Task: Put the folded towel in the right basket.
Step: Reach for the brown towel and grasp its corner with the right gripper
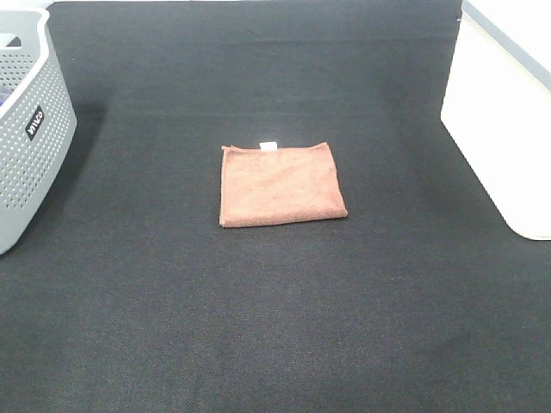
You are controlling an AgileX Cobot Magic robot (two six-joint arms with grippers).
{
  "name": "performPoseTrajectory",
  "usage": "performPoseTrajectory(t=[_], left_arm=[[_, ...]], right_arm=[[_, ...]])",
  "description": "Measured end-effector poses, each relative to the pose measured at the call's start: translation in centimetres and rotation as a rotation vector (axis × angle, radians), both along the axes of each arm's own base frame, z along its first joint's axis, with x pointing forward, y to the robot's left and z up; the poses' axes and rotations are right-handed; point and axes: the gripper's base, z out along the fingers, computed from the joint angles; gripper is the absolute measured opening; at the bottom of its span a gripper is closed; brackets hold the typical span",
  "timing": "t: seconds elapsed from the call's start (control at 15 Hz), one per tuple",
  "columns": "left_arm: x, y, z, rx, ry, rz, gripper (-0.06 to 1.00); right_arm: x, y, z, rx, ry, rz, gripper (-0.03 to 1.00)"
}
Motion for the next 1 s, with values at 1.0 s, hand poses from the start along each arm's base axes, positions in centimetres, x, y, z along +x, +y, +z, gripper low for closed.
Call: performPoseTrajectory(t=[1.0], left_arm=[[0.00,0.00,0.00,0.000,0.000,0.000,0.88]], right_arm=[[0.00,0.00,0.00,0.000,0.000,0.000,0.85]])
